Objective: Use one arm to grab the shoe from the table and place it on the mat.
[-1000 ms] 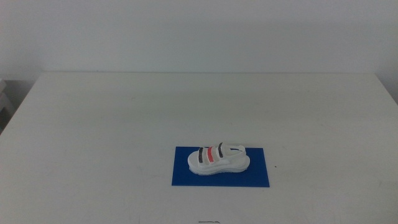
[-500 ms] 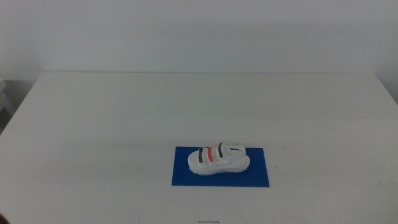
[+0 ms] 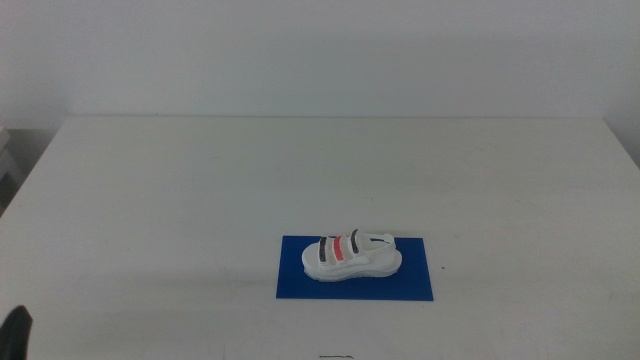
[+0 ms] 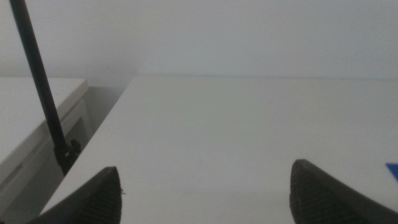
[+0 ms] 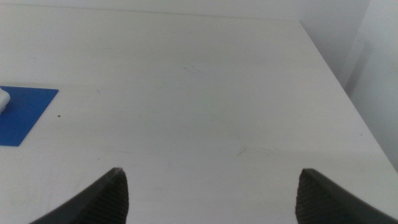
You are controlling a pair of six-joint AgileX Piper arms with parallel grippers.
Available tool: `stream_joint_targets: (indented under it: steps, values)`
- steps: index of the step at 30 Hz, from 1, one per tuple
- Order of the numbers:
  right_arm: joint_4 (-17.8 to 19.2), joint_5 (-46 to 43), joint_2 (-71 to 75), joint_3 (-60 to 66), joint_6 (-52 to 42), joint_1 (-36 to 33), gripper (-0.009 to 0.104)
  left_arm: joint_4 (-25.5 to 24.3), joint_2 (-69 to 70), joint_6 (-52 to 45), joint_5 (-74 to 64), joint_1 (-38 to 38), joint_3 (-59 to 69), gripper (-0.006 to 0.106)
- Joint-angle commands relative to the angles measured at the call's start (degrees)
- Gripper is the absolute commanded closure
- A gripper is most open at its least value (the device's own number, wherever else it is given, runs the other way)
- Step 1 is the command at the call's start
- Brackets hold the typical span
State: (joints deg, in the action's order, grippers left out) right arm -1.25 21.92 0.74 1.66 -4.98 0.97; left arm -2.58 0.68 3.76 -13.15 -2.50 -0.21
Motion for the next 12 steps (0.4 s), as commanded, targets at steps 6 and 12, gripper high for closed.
stream_joint_targets:
  steps: [6, 12]
  values:
    - [0.48, -3.2, 1.11, -1.06, -0.7, 0.22, 0.001, -1.19, 1.34, 0.88, 4.6, 0.0, 0.77, 0.01]
    - [0.48, -3.2, 1.11, -1.06, -0.7, 0.22, 0.001, -1.19, 1.34, 0.88, 3.6, 0.0, 1.76, 0.01]
